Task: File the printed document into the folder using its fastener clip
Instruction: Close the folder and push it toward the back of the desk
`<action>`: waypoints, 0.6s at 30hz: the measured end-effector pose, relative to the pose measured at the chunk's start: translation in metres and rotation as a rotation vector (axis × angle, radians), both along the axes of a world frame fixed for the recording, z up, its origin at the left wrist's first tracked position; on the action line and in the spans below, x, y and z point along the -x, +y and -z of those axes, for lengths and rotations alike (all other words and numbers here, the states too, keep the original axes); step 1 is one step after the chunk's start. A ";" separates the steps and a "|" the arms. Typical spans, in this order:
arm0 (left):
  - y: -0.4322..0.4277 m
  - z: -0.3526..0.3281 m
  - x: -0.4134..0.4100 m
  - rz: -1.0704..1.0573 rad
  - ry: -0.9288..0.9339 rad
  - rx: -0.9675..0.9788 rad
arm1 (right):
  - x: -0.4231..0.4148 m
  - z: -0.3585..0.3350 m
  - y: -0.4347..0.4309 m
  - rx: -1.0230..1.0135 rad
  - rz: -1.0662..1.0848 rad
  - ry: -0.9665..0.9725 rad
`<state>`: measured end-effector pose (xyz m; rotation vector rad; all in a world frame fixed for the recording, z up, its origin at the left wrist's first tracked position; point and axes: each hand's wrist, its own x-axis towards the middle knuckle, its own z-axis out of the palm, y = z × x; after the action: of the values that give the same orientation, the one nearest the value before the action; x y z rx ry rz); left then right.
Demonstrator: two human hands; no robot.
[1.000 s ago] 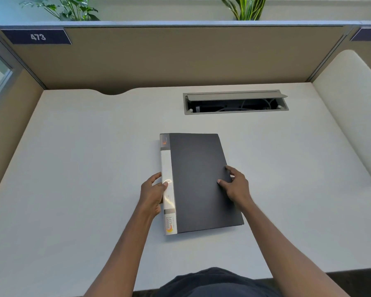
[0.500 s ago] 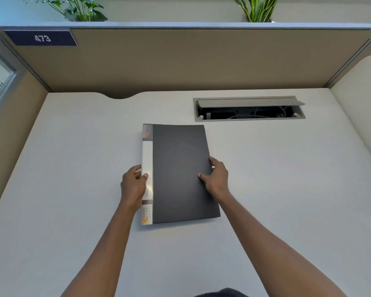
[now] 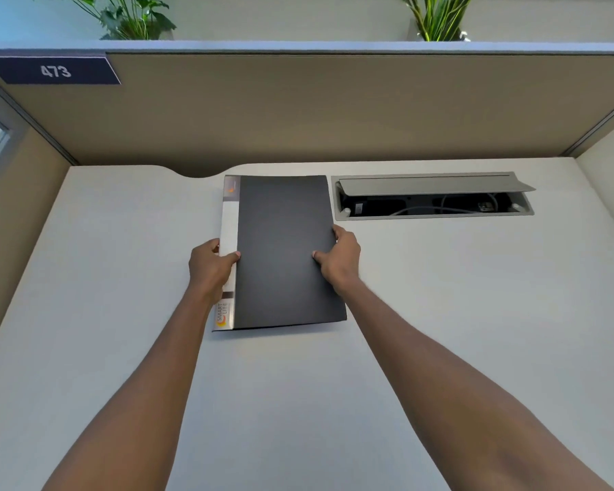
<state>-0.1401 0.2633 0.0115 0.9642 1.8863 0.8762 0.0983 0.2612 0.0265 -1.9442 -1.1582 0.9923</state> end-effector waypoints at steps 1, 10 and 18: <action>0.008 0.000 0.000 0.005 0.019 0.000 | 0.000 0.000 0.007 0.004 0.002 -0.005; 0.065 0.016 -0.008 0.079 0.218 0.030 | -0.003 0.014 0.059 0.088 -0.047 -0.117; 0.070 0.027 -0.013 0.116 0.397 0.067 | -0.001 0.027 0.064 0.155 -0.227 -0.490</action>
<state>-0.1269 0.3338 -0.0154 1.2634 2.1472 0.5775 0.0990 0.3253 -0.0009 -2.2961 -1.6438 0.7504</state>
